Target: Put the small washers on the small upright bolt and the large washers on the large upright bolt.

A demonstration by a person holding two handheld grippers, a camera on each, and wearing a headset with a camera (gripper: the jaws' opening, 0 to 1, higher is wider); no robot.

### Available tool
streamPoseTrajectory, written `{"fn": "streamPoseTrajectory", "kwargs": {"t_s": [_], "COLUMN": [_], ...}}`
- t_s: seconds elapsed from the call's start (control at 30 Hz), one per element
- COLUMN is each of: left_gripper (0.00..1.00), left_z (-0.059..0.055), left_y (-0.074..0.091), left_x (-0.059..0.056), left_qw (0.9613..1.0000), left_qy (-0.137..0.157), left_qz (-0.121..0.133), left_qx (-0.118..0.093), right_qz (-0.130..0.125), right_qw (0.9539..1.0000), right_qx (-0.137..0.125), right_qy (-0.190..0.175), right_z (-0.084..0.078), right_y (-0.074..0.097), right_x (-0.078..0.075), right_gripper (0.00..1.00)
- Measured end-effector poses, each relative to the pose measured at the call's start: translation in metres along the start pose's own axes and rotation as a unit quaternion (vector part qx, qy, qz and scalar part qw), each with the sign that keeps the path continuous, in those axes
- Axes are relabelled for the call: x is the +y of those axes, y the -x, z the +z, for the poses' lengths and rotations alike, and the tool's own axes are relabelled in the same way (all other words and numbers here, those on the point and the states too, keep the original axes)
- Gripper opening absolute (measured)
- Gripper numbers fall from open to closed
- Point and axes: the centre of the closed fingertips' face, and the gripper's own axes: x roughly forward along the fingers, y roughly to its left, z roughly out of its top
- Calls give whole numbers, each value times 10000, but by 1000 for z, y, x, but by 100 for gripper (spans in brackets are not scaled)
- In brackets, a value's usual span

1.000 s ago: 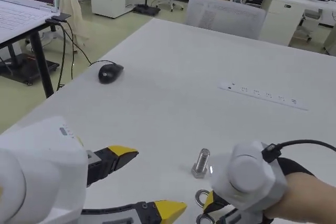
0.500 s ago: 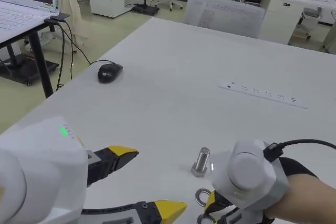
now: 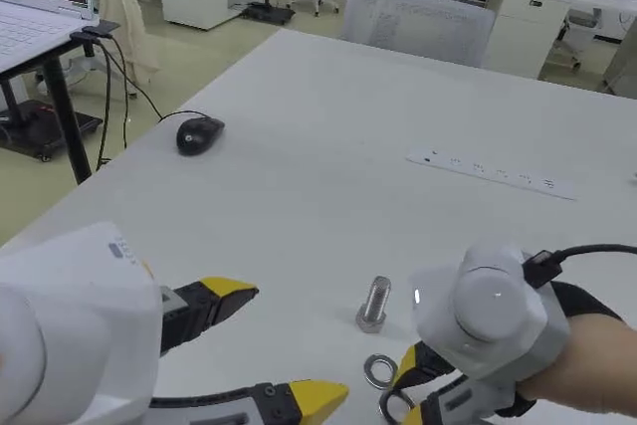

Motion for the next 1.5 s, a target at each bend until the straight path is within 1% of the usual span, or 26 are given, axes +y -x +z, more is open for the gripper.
{"fn": "streamPoseTrajectory", "kwargs": {"t_s": [0.07,0.23,0.53,0.7,0.8,0.9,1.0,1.07,1.13,1.2,1.3,1.5], "left_gripper": [58,58,58,58,58,58,59,59,58,59,59,58], "left_z": [0,0,0,0,0,-1,-1,-1,-1,0,0,-3], "left_y": [0,-2,-6,-8,-9,-9,-9,-9,-8,-8,-8,-7], "left_x": [0,2,1,1,1,1,2,4,5,6,8,11], "left_qw": [10000,10000,9999,9999,9999,9999,9999,9999,9999,9999,9999,9999], "left_qy": [1,1,-33,-32,-29,-23,-2,-4,11,25,41,121], "left_qz": [-2,-9,-85,-88,-105,-100,-93,-76,-63,-46,-11,58], "left_qx": [4,12,58,70,85,105,98,122,118,107,109,104], "right_qz": [-52,-240,-408,-561,-598,-699,-721,-747,-713,-686,-626,-527], "right_qw": [10000,9997,9991,9983,9980,9973,9971,9969,9971,9973,9977,9982], "right_qx": [-13,-61,-61,-138,-154,-192,-215,-175,-193,-132,-131,-38], "right_qy": [11,-9,54,83,106,134,147,185,190,237,240,274], "right_z": [1,3,7,15,19,25,30,32,36,36,36,33], "right_y": [5,20,33,44,47,51,52,51,49,45,41,33], "right_x": [-4,-19,-36,-53,-60,-71,-81,-87,-92,-95,-98,-100], "right_gripper": [22,22,22,22,22,22,22,22,22,22,22,22]}}
